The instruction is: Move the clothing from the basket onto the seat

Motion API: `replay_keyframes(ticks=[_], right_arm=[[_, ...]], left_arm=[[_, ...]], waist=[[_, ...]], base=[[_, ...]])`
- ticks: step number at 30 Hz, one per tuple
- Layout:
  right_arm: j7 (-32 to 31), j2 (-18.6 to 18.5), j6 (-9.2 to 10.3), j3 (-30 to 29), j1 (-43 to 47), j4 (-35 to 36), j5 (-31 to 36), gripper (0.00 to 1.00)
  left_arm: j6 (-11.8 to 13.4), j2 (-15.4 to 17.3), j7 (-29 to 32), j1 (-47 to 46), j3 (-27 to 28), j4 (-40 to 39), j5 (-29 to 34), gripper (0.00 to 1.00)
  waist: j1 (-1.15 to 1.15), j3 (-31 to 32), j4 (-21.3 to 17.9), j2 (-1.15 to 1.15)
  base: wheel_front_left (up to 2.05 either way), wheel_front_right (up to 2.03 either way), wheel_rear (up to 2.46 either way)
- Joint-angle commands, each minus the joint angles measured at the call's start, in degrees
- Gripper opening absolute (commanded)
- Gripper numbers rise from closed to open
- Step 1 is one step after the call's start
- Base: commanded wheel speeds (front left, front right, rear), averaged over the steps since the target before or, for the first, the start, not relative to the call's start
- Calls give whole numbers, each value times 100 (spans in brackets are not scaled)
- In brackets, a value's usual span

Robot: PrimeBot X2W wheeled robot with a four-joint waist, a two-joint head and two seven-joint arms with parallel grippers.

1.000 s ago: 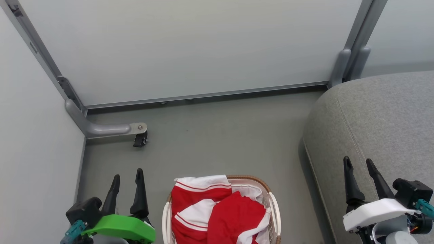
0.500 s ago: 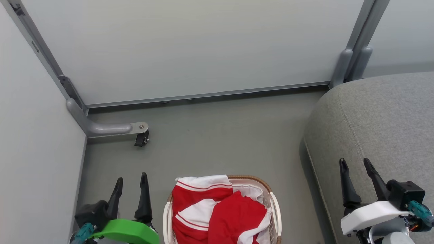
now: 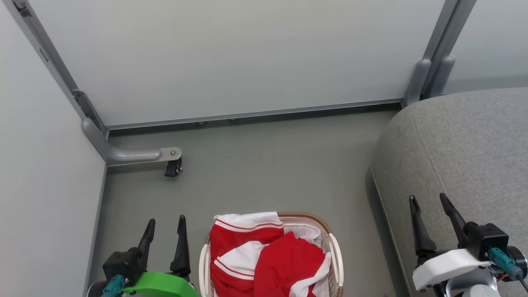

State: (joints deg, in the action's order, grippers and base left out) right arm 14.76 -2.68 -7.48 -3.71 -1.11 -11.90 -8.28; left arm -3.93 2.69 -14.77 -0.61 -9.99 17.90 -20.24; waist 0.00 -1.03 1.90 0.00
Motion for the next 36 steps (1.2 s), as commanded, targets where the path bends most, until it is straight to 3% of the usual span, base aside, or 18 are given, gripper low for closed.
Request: replay_keyframes(ticks=[1,24,36], right_arm=[[53,-37,-2,-3,69,20,108,100],[53,-37,-1,-24,53,46,78,100],[53,-33,-1,57,-340,265,128,100]], left_arm=[[36,35,-60,53,-20,11,122,100],[2,34,-41,58,-25,5,127,100],[-66,34,-40,-409,-330,167,284,100]], waist=[[0,-2,1,0],[0,-74,-7,0],[0,-967,-361,0]], base=[[0,0,0],[0,0,0],[0,0,0]])
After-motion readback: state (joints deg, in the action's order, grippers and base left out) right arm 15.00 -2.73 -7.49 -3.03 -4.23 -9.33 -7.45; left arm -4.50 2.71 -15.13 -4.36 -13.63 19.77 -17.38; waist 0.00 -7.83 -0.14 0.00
